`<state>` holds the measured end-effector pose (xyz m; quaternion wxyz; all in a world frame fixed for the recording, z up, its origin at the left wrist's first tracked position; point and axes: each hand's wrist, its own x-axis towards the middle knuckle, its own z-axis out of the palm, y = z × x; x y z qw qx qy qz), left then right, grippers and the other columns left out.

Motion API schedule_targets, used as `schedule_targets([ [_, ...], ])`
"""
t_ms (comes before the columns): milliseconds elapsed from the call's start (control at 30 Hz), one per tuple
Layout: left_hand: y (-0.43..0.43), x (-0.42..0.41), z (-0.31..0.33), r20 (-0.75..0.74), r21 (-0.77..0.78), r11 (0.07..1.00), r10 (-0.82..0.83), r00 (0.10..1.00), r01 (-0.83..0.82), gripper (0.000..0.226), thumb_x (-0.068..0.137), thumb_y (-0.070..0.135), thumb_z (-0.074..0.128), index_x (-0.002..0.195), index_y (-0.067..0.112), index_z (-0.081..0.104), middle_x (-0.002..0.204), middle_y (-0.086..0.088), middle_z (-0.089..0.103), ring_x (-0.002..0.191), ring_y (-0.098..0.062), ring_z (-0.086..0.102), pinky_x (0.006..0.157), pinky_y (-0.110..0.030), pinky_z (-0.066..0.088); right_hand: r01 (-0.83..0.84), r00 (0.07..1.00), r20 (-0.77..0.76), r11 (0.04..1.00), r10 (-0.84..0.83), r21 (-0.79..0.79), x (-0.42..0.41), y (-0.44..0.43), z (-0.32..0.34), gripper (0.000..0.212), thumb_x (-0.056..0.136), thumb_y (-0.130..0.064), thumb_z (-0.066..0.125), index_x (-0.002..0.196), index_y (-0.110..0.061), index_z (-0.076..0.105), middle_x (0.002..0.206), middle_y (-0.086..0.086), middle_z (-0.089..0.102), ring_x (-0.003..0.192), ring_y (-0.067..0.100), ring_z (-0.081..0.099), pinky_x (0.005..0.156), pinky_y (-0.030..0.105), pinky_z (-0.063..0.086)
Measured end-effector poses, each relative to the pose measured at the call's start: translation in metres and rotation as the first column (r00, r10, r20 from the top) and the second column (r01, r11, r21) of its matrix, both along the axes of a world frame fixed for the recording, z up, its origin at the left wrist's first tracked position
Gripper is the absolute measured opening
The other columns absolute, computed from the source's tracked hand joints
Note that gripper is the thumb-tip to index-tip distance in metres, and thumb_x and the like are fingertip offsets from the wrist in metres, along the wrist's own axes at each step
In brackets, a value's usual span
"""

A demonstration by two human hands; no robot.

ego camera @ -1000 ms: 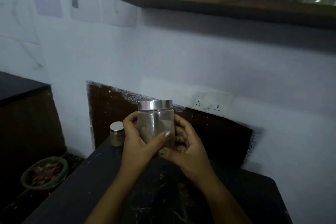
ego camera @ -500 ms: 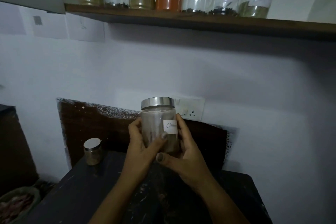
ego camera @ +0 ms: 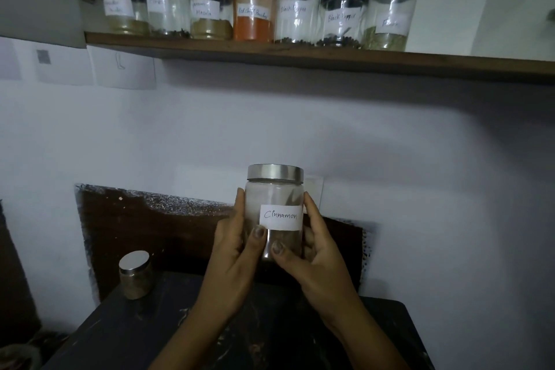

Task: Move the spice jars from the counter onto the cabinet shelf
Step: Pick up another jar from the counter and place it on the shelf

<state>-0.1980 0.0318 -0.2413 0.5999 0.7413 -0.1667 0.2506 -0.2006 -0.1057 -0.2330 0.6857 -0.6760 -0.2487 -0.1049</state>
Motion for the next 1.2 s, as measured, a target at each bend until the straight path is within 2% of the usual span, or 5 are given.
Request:
schedule_targets([
  [333, -0.047, 0.032, 0.081, 0.278, 0.202, 0.979, -0.077, 0.958, 0.021, 0.056, 0.086, 0.05, 0.034, 0.131, 0.059, 0.001, 0.121, 0.024, 0.048, 0.107, 0.005, 0.053, 0.081, -0.008, 0.046, 0.242, 0.952, 0.197, 0.97, -0.232, -0.028, 0.019, -0.064, 0.074, 0.073, 0.082, -0.014, 0.066, 0.119, -0.066, 0.031, 0.114, -0.035, 0.045, 0.105, -0.007, 0.052, 0.069, 0.008, 0.049],
  [600, -0.12, 0.083, 0.161, 0.537, 0.186, 0.979, -0.031, 0.843, -0.083, 0.06, 0.089, 0.042, 0.04, 0.143, 0.039, 0.015, 0.102, 0.002, 0.052, 0.094, 0.015, 0.045, 0.078, 0.003, 0.037, 0.482, 0.808, 0.392, 0.876, -0.439, -0.013, 0.047, -0.134, 0.15, 0.081, 0.079, -0.014, 0.07, 0.126, -0.063, 0.026, 0.121, -0.012, 0.056, 0.103, 0.001, 0.06, 0.078, 0.013, 0.052],
  [767, -0.169, 0.115, 0.214, 0.606, 0.166, 0.985, -0.059, 0.793, -0.054, 0.063, 0.092, 0.03, 0.05, 0.145, 0.036, 0.016, 0.112, 0.0, 0.057, 0.102, -0.007, 0.052, 0.081, -0.014, 0.042, 0.538, 0.738, 0.471, 0.843, -0.483, 0.022, 0.074, -0.174, 0.197, 0.083, 0.081, -0.01, 0.068, 0.137, -0.054, 0.024, 0.125, -0.01, 0.059, 0.112, 0.004, 0.058, 0.087, 0.023, 0.053],
  [1033, -0.223, 0.169, 0.261, 0.652, 0.2, 0.972, -0.035, 0.757, -0.127, 0.069, 0.09, 0.02, 0.056, 0.146, 0.03, 0.016, 0.096, 0.016, 0.061, 0.084, 0.002, 0.055, 0.069, -0.004, 0.039, 0.731, 0.556, 0.594, 0.682, -0.581, -0.018, 0.13, -0.223, 0.245, 0.085, 0.081, -0.021, 0.07, 0.138, -0.055, 0.018, 0.126, -0.015, 0.055, 0.083, -0.011, 0.057, 0.067, 0.002, 0.043],
  [1200, -0.245, 0.189, 0.263, 0.663, 0.245, 0.921, 0.07, 0.745, -0.304, 0.063, 0.093, 0.033, 0.048, 0.147, 0.023, 0.016, 0.105, -0.007, 0.065, 0.092, -0.016, 0.059, 0.078, -0.03, 0.048, 0.788, 0.536, 0.606, 0.605, -0.588, -0.11, 0.155, -0.247, 0.247, 0.078, 0.084, -0.037, 0.063, 0.143, -0.047, 0.013, 0.129, -0.006, 0.059, 0.105, 0.003, 0.057, 0.099, 0.027, 0.043],
])
